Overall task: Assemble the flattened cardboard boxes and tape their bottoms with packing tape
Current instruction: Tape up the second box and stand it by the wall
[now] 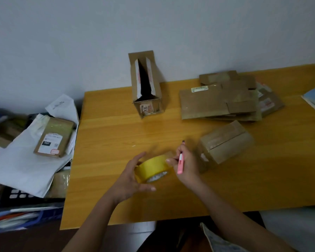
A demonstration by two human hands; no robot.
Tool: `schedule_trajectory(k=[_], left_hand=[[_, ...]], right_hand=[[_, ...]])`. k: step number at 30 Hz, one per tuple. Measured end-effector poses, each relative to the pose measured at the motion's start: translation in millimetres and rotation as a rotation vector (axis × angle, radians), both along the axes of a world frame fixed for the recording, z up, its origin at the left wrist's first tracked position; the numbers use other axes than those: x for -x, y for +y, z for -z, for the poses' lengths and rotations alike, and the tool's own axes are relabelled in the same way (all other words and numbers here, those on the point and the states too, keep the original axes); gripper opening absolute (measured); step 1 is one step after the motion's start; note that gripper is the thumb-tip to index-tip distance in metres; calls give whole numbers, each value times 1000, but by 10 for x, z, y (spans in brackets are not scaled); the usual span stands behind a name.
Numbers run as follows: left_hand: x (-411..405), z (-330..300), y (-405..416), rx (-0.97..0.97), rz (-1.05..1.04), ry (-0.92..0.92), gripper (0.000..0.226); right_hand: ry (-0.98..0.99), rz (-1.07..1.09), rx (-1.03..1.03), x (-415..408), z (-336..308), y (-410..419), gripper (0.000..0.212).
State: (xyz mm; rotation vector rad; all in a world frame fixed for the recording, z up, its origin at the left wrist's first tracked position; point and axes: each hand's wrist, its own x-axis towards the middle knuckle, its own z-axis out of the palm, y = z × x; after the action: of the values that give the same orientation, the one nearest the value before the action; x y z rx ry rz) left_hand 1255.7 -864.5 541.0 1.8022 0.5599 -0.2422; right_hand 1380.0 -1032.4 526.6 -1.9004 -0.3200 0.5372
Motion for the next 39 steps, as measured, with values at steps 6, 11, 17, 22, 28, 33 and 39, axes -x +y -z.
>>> schedule_trajectory(k=[6,11,17,22,28,33,39], left_hand=[[381,251,242,-155,-102,-74,67],[522,167,530,-301,-143,-153,58],[396,-55,745,-869,97,-35,62],[181,7,637,-763,139,-10,68],[-158,107,416,-721,228,-3,70],[-250,95,409,-764,288,69,70],[-211,88,424,-740,279,72,69]], right_hand=[[130,-25,-84,147,194,259,45],[227,75,-69,168,341,401,46],[107,143,64,67,405,658,51],[-60,1,515,-80,510,692,38],[-215,-123,742,-126,627,636,22],[-440,-205,828,-63,635,613,48],[-386,-165,859,-160,582,590,82]])
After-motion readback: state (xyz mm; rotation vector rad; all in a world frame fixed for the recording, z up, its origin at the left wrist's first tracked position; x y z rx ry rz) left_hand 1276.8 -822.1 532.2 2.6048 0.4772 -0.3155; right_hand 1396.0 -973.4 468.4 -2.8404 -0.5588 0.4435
